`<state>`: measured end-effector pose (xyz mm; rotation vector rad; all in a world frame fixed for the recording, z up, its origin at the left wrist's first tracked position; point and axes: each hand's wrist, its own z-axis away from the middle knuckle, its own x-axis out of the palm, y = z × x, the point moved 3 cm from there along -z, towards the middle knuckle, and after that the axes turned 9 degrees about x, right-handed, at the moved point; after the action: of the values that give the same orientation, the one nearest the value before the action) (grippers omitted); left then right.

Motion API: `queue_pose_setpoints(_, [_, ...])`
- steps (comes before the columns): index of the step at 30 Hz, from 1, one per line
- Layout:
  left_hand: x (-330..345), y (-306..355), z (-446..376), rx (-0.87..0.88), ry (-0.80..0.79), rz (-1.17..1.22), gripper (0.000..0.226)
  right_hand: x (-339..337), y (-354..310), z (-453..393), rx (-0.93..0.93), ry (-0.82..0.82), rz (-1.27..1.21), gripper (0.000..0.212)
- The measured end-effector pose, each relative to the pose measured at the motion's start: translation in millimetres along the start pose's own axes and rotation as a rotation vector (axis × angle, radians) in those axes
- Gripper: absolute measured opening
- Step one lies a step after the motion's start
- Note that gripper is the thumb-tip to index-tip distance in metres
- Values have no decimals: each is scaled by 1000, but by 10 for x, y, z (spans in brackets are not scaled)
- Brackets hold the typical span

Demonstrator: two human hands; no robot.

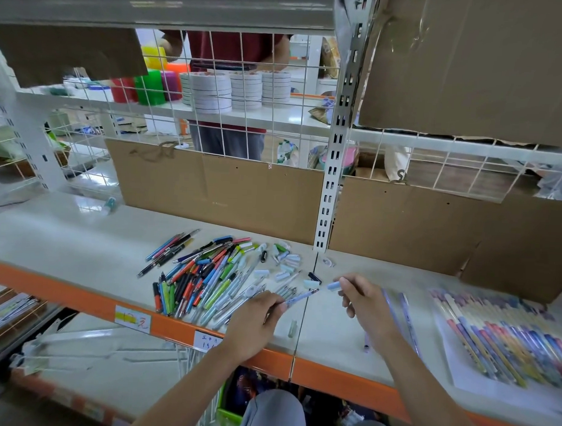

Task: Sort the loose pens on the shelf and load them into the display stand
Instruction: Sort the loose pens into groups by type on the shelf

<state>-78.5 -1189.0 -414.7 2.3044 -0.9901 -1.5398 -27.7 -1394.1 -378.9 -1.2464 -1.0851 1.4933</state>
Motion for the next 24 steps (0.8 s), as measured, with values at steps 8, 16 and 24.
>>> queue_pose_setpoints(8, [62,37,15,18,16,117,25,143,54,92,45,-192,0,16])
queue_pose_setpoints(16, [80,85,-11,-21,142,128,12,255,68,137,138,-132,-125,17])
queue_pose_setpoints(24, [158,226,68,58,203,-125,13,416,202,153,441,-35,-540,20])
